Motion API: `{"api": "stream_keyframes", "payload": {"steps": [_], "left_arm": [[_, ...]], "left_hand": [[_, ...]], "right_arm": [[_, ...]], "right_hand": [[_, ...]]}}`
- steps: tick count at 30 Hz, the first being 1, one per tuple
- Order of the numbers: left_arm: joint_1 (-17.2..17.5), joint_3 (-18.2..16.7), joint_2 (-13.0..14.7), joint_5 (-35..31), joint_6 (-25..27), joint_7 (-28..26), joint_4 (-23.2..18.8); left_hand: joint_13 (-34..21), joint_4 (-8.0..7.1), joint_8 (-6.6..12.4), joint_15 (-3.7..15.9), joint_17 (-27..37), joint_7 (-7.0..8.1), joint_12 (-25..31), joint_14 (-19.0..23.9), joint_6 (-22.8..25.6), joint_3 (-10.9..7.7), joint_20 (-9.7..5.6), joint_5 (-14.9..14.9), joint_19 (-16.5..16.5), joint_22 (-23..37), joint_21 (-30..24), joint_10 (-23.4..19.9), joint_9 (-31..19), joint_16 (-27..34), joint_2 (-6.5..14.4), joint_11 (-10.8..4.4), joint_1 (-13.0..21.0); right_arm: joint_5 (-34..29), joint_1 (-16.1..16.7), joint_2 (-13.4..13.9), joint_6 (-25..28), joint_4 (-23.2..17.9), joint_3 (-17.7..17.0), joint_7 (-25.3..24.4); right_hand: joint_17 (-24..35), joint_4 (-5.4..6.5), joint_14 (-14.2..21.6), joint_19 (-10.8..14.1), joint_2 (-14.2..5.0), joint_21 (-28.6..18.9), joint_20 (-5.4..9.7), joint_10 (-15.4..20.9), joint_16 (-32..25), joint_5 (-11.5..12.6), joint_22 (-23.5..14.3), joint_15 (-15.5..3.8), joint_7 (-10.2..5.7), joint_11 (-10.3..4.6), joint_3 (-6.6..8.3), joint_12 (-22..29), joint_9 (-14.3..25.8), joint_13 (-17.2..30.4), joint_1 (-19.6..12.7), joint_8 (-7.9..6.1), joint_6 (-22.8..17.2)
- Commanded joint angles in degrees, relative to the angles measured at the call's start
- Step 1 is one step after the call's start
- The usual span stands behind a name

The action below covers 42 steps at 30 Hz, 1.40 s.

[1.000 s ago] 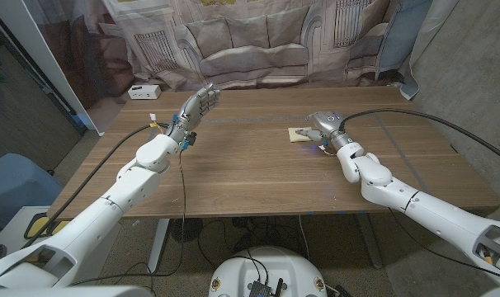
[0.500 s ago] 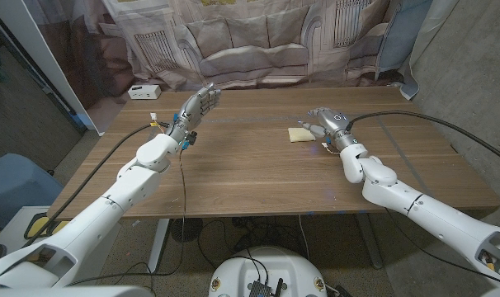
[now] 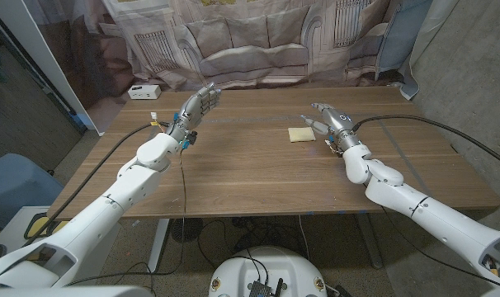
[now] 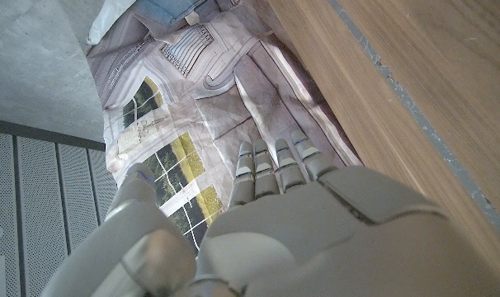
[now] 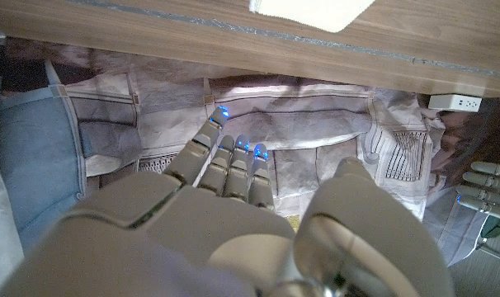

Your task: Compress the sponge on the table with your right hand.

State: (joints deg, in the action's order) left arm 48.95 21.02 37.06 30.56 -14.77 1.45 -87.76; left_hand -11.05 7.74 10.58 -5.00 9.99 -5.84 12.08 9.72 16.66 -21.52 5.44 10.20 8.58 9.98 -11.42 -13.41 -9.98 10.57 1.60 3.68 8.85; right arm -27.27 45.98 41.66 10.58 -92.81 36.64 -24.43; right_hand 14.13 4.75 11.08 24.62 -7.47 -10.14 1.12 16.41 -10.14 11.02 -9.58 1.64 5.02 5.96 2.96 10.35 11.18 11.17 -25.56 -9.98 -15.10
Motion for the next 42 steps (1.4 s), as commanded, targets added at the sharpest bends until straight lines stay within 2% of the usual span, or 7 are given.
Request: {"api": "stream_keyframes", "payload": {"steps": [1, 6, 11, 17, 23, 32, 42], "left_arm": [[0.0, -0.2, 0.4, 0.4, 0.3, 0.3, -0.2], [-0.4, -0.4, 0.6, 1.0, 0.4, 1.3, 0.2], [-0.5, -0.4, 1.0, 0.7, 0.8, 1.1, -0.1], [-0.6, -0.4, 0.4, 0.0, 0.7, -0.4, 0.7], [-2.2, 0.3, -0.7, -0.5, 0.0, 0.1, 2.8], [-3.4, 0.1, -1.3, -0.3, -2.3, 1.5, 4.9], [-3.1, -0.2, -2.3, 0.8, -3.6, 1.6, 6.0]], "left_hand": [[-0.3, 0.09, -0.15, 0.01, 0.2, -0.54, -0.1, 0.6, -0.3, -0.14, -0.35, 0.2, 0.1, 0.2, 0.1, -0.1, -0.2, 0.1, 0.1, 0.50, 0.3], [-0.3, 0.11, -0.10, -0.16, 0.2, -0.76, -0.1, 0.7, -0.2, -0.14, -0.43, 0.2, 0.1, 0.2, 0.1, -0.3, -0.2, 0.1, 0.1, 0.67, 0.3], [-0.3, 0.12, -0.06, -0.18, 0.2, -0.84, -0.1, 0.8, -0.2, -0.14, -0.47, 0.2, 0.2, 0.2, 0.1, -0.2, -0.2, 0.1, 0.1, 0.69, 0.3], [-0.3, 0.13, -0.02, -0.21, 0.2, -0.88, -0.1, 0.7, -0.2, -0.12, -0.51, 0.2, 0.2, 0.2, 0.1, -0.2, -0.2, 0.1, 0.0, 0.56, 0.3], [-0.3, 0.15, -0.03, -0.15, 0.2, -0.71, -0.1, 0.8, -0.2, -0.08, -0.50, 0.2, 0.1, 0.2, 0.1, -0.1, -0.2, 0.1, -0.1, 0.63, 0.3], [-0.3, 0.16, -0.06, -0.09, 0.2, -0.48, -0.2, 0.6, -0.4, -0.05, -0.59, 0.2, 0.1, 0.2, 0.1, 0.0, -0.2, 0.0, -0.1, 0.55, 0.3], [-0.3, 0.18, -0.20, -0.11, 0.2, -0.36, -0.5, -0.4, -1.0, -0.05, -0.80, 0.2, -0.7, 0.2, 0.4, 0.9, -0.2, -0.3, -0.1, 0.52, 0.4]], "right_arm": [[8.1, 1.7, -0.7, -7.4, 0.6, -3.2, -1.6], [15.8, 2.5, -2.4, -15.3, 3.1, -5.7, -1.2], [21.6, 3.6, -3.5, -19.8, 4.4, -7.9, -0.2], [22.4, 4.2, -3.0, -22.4, 5.2, -8.9, 0.3], [25.3, 3.1, -4.3, -25.9, 8.3, -9.4, 2.0], [35.2, 2.6, -8.5, -35.4, 13.7, -11.5, 6.4], [47.2, 1.9, -10.4, -41.1, 18.3, -13.4, 17.0]], "right_hand": [[0.0, -0.09, -1.0, -0.9, 0.15, 0.3, 0.04, -0.8, 0.2, -0.1, -0.1, 0.29, 0.13, 0.23, -0.04, -0.1, 0.0, 0.2, 0.5, -0.39, 0.3], [-0.1, -0.12, -1.2, -2.0, 0.70, 0.3, -0.08, -0.2, -0.2, -0.2, -0.1, 0.44, 0.06, 0.78, -0.36, 0.5, -0.1, 0.1, 0.9, -1.05, -1.1], [-0.2, -0.07, -1.4, -3.0, 1.14, 0.2, -0.14, 0.5, -0.5, -0.1, -0.1, 0.41, 0.15, 1.29, -0.72, 1.0, -0.1, 0.1, 1.6, -1.52, -2.4], [-0.3, -0.12, -1.4, -3.4, 1.48, 0.1, -0.09, 0.7, -0.7, -0.1, -0.2, 0.52, 0.30, 1.74, -0.94, 1.1, -0.2, 0.1, 1.9, -1.56, -2.7], [-0.4, -0.17, -2.0, -4.2, 1.80, 0.1, -0.23, 0.3, -0.6, -0.1, -0.2, 0.63, 0.51, 1.92, -1.17, 1.0, -0.2, 0.1, 2.2, -1.50, -2.8], [-0.6, -0.20, -2.9, -5.4, 2.63, 0.1, -0.26, -0.7, -0.6, 0.0, -0.2, 0.59, 0.13, 1.45, -1.79, 0.7, -0.2, 0.0, 3.1, -1.12, -1.9], [-1.1, -0.64, -5.1, -6.0, 3.98, -0.4, 0.02, -4.1, -0.4, 0.2, -0.1, 1.28, 1.29, 1.34, -2.58, 0.0, -0.2, 0.0, 3.7, -0.29, 1.2]]}}
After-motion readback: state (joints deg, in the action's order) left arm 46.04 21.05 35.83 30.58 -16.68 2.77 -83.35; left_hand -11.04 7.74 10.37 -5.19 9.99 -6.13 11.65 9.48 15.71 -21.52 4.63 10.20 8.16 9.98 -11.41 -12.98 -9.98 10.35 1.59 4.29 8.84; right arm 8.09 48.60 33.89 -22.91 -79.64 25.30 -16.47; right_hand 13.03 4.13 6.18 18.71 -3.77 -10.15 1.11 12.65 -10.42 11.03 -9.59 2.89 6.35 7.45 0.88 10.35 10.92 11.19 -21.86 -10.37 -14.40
